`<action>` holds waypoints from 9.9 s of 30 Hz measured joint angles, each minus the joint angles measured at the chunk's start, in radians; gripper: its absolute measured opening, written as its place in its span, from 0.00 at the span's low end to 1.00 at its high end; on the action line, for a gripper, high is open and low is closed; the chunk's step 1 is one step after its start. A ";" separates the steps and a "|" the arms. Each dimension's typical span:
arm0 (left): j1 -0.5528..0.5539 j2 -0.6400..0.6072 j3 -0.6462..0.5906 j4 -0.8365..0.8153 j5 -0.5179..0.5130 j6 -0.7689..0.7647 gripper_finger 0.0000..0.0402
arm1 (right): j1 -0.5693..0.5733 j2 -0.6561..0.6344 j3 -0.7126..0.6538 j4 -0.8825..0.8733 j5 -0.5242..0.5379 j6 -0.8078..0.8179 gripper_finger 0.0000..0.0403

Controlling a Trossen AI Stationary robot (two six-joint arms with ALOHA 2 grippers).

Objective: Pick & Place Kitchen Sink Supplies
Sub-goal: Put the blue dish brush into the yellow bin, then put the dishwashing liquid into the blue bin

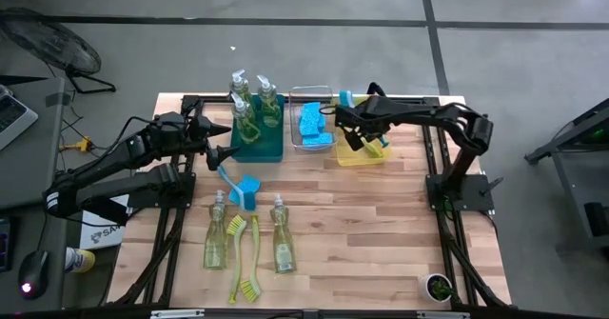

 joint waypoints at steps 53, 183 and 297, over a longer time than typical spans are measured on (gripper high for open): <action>0.000 0.000 0.000 -0.008 0.000 -0.024 0.98 | -0.011 0.040 0.000 -0.038 -0.040 0.022 0.19; -0.990 0.769 0.310 0.107 -0.583 -0.932 0.98 | 0.558 -0.248 -0.391 0.533 0.059 0.172 0.64; -0.503 0.880 0.042 -0.395 0.282 -1.196 0.69 | 1.332 -0.330 -0.752 0.697 0.189 0.765 0.64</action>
